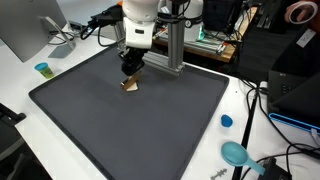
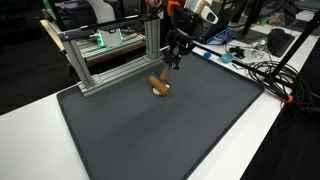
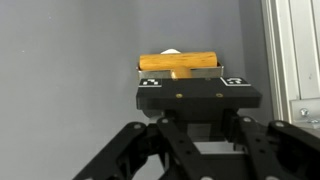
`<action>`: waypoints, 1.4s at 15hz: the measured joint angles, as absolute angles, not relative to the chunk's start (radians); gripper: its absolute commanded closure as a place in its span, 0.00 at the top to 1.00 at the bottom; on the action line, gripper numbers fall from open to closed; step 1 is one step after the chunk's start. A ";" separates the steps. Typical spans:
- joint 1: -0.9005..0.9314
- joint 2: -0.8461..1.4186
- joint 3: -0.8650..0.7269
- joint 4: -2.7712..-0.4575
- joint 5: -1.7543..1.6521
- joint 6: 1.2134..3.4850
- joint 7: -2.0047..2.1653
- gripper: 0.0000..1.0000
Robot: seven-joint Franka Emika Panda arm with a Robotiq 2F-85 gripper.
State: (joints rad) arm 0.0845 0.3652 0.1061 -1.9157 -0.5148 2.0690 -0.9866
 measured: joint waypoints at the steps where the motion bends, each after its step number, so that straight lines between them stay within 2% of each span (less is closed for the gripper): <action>1: 0.086 0.371 0.106 -1.907 -0.515 2.061 -0.987 0.21; 21: 0.090 0.486 0.079 -1.775 -0.546 1.930 -0.961 0.21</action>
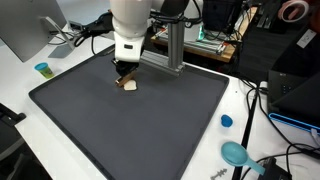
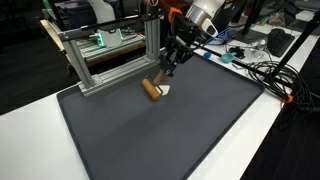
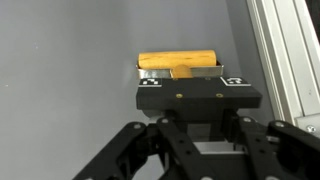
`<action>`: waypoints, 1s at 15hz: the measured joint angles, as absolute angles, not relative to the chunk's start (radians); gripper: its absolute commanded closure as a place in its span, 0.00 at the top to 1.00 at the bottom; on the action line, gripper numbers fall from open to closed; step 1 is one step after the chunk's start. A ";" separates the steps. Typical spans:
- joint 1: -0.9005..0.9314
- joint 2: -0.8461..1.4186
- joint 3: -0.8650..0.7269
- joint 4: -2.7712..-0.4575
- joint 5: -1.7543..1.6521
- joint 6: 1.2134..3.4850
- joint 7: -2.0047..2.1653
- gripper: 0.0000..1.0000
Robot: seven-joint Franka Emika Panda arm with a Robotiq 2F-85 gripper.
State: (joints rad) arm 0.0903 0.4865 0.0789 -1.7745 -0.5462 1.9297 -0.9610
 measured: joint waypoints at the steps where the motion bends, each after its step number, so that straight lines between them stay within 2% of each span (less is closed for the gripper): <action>1: 0.090 0.488 0.077 -1.773 -0.546 1.928 -0.948 0.21; 11: 0.083 0.395 0.079 -1.781 -0.494 1.964 -0.669 0.21; 12: 0.083 0.379 0.080 -1.782 -0.472 1.962 -0.635 0.46; 14: 0.083 0.353 0.081 -1.784 -0.437 1.958 -0.607 0.46; 15: 0.083 0.346 0.081 -1.786 -0.431 1.956 -0.601 0.21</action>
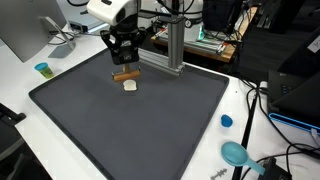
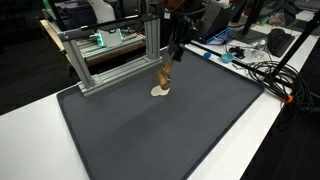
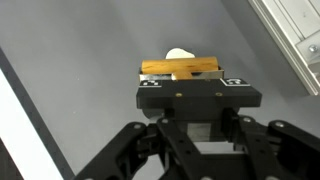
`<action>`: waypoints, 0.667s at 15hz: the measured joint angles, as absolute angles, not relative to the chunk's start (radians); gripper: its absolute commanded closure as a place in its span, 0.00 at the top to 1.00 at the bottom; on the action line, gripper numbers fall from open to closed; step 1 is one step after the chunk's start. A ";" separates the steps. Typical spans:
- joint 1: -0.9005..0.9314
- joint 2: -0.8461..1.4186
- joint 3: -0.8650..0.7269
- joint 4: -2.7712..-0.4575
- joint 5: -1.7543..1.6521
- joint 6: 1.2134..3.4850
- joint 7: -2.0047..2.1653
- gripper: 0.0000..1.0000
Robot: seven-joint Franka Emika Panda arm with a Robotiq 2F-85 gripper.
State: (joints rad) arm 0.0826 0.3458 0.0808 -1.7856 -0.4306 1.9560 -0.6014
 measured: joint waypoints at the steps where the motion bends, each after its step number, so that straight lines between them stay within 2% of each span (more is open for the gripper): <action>1: 0.082 0.342 0.081 -1.788 -0.428 1.956 -0.598 0.21; 10: 0.066 0.319 0.077 -1.766 -0.224 1.761 -0.321 0.21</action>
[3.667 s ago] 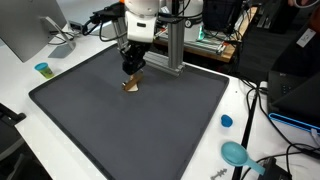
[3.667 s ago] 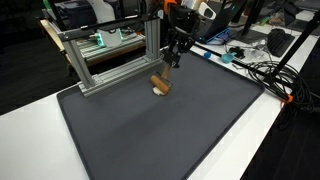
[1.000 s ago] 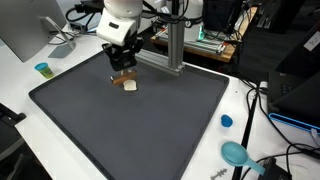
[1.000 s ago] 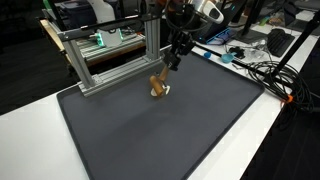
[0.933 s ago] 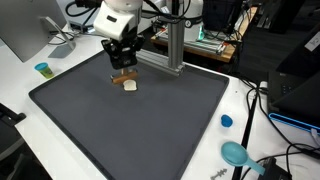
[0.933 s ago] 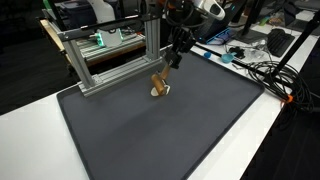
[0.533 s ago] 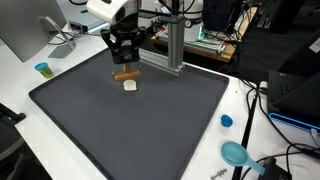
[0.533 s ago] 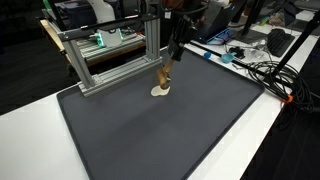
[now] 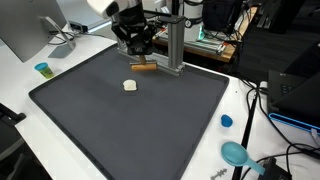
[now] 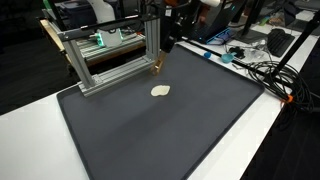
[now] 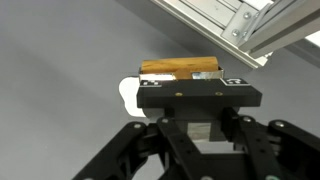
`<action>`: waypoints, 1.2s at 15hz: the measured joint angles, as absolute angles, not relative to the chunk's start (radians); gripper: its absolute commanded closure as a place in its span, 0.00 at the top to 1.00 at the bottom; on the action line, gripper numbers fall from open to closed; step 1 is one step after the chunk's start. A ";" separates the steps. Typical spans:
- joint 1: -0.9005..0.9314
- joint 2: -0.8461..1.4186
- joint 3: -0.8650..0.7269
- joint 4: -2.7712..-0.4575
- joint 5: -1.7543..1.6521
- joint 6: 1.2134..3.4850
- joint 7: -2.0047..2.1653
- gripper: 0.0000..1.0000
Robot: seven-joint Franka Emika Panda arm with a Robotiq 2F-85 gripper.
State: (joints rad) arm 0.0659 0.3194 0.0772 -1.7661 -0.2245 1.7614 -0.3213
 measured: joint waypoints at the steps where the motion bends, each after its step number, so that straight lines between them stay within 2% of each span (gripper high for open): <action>1: 0.057 0.310 0.072 -1.766 -0.204 1.752 -0.294 0.21; 16: -0.022 0.277 -0.031 -1.752 0.055 1.740 0.204 0.21; 17: -0.021 0.277 -0.034 -1.752 0.066 1.746 0.247 0.46; 18: -0.021 0.276 -0.036 -1.752 0.073 1.758 0.293 0.46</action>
